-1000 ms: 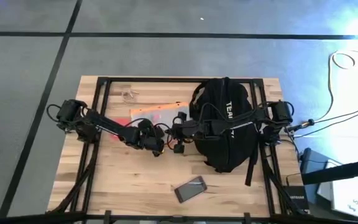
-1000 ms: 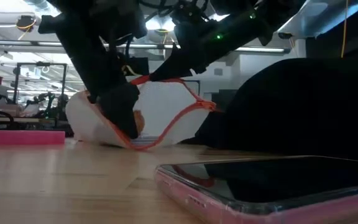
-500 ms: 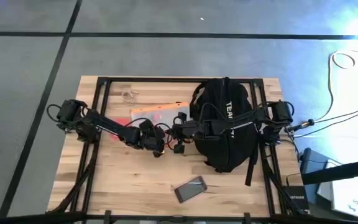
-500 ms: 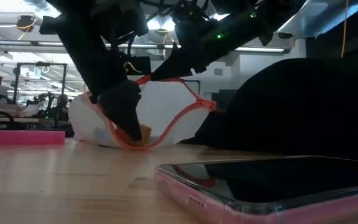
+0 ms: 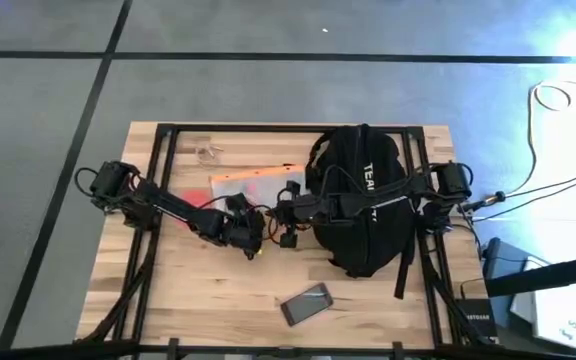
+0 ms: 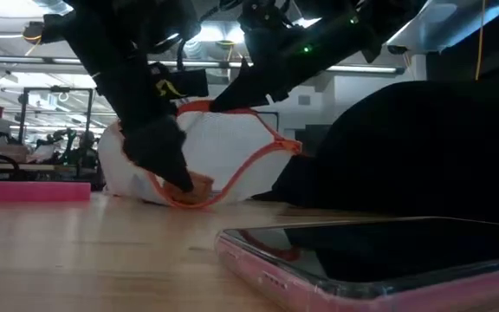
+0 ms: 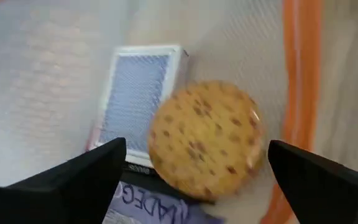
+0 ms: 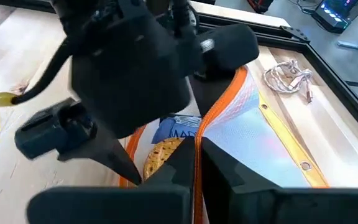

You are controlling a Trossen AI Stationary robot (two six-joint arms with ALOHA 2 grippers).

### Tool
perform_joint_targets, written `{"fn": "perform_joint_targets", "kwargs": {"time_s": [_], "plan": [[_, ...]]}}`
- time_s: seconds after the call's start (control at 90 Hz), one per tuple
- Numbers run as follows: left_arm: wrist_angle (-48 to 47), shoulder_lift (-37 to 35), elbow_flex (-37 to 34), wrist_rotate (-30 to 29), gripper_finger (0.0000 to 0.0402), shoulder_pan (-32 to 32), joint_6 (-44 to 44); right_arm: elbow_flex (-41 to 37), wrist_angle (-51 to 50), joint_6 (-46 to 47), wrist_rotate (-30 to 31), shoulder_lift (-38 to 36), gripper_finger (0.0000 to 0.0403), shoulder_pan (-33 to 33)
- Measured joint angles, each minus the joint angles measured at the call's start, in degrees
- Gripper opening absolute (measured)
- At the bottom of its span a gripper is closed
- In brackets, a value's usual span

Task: Unpack backpack
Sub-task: Put the yellow scented candle into the transparent white zip bag

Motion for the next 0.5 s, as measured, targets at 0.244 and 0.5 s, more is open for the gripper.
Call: {"fn": "perform_joint_targets", "kwargs": {"time_s": [0.244,0.5], "plan": [[-2.39,-0.65,0.46,6.89,0.0378,-1.54,2.91,0.0,-0.02,0.0,-0.02,-0.07,0.0,-0.02],[-5.16,-0.92,0.48,7.57,0.0349,-1.01,0.99,0.0,0.04,0.02,0.0,-0.07,0.0,-0.07]]}}
